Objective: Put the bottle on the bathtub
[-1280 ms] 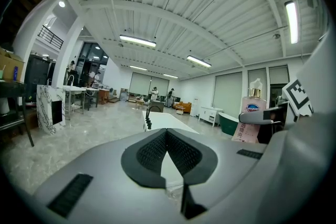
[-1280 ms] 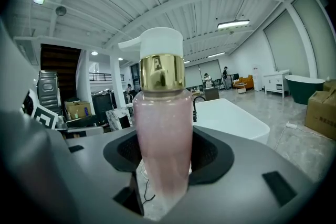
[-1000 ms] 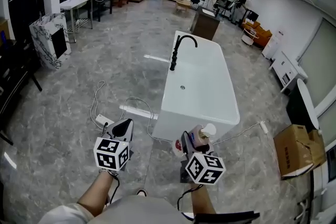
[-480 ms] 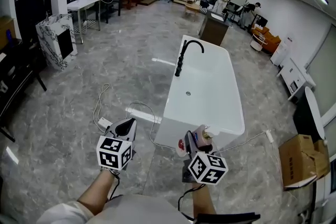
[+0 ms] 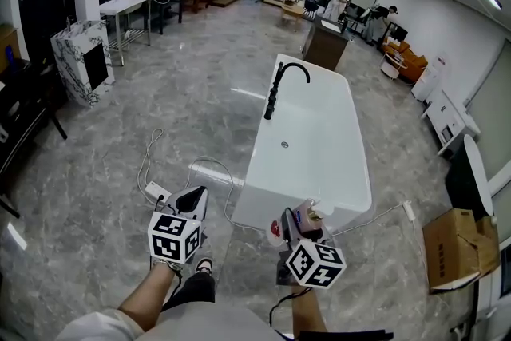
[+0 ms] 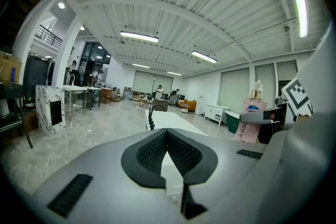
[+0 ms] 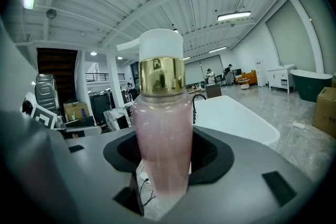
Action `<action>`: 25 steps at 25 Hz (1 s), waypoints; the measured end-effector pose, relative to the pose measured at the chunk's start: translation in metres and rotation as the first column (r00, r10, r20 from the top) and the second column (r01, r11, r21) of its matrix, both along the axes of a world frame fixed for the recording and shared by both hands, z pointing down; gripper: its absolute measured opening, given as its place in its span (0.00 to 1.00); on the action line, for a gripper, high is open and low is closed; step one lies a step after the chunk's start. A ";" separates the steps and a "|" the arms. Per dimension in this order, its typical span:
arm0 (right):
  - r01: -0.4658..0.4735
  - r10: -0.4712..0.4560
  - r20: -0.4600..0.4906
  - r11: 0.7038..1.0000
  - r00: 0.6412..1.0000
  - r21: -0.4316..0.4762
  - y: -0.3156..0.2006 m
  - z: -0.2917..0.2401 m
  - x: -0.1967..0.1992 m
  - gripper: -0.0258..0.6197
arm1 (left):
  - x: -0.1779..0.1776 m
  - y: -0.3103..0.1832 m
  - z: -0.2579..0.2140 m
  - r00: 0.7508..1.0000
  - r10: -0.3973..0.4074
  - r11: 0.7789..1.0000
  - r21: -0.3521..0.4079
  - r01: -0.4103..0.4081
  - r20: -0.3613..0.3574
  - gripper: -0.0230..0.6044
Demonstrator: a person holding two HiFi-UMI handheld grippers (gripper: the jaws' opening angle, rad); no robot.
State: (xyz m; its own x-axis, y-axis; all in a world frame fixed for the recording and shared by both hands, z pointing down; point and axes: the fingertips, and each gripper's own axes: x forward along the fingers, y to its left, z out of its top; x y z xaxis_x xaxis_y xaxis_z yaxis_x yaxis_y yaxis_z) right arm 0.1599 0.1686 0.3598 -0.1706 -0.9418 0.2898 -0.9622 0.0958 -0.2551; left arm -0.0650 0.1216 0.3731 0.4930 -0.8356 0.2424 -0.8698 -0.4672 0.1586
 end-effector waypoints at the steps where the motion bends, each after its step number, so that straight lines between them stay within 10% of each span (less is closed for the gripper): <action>1: -0.002 0.002 -0.002 1.000 1.000 -0.007 -0.003 0.002 0.002 0.41 | 0.002 -0.003 0.002 1.000 0.002 1.000 -0.004 -0.002 -0.004 0.06; 25: -0.023 0.023 -0.023 1.000 0.999 0.000 -0.160 -0.001 0.027 0.41 | 0.027 -0.172 0.004 0.999 0.027 1.000 -0.004 -0.028 -0.029 0.06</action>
State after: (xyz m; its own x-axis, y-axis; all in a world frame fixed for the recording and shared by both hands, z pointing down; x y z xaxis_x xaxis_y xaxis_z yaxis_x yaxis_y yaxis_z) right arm 0.1871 0.0083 0.3586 -0.1425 -0.9451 0.2939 -0.9697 0.0738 -0.2329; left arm -0.0379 -0.0508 0.3770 0.5228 -0.8206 0.2308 -0.8516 -0.4902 0.1858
